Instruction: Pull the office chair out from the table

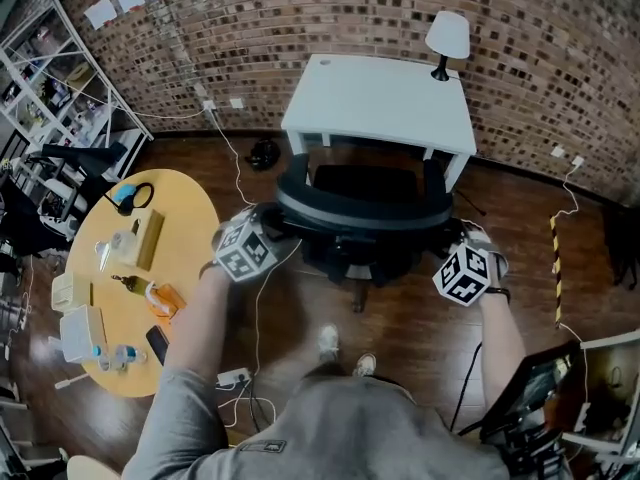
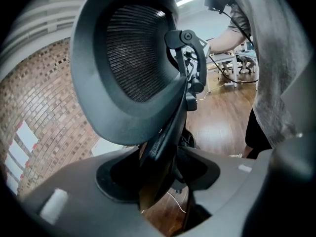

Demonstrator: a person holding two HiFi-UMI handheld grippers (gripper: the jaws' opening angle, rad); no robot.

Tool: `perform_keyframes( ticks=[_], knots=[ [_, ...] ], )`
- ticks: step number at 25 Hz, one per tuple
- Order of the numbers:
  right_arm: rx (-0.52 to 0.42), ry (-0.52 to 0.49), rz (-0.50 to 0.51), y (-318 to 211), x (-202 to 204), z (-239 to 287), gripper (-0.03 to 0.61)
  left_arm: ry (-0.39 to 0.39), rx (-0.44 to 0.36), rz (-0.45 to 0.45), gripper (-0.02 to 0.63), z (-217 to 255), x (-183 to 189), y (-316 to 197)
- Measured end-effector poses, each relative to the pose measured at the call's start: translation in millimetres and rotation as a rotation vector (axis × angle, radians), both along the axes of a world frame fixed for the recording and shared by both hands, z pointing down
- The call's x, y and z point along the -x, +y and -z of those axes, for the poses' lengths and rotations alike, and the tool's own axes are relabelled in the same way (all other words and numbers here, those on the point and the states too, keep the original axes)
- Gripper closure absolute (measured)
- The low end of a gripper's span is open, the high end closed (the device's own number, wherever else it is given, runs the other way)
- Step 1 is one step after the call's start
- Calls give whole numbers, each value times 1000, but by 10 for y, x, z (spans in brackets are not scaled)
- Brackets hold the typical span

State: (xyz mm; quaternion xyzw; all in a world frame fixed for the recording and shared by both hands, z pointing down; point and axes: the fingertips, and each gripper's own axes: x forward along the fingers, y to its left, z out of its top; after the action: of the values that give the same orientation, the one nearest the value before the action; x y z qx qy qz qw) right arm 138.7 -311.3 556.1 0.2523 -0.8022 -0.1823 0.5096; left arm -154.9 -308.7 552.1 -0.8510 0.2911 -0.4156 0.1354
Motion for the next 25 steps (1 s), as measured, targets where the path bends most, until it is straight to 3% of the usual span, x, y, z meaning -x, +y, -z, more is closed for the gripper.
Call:
perform_keyframes(
  ticks=[9, 25],
  knots=[
    [12, 5, 9, 513, 104, -49, 325, 9, 9, -11, 380, -34, 98, 551],
    [6, 26, -100, 1340, 247, -40, 321, 40, -39, -97, 382, 21, 239, 1207]
  ],
)
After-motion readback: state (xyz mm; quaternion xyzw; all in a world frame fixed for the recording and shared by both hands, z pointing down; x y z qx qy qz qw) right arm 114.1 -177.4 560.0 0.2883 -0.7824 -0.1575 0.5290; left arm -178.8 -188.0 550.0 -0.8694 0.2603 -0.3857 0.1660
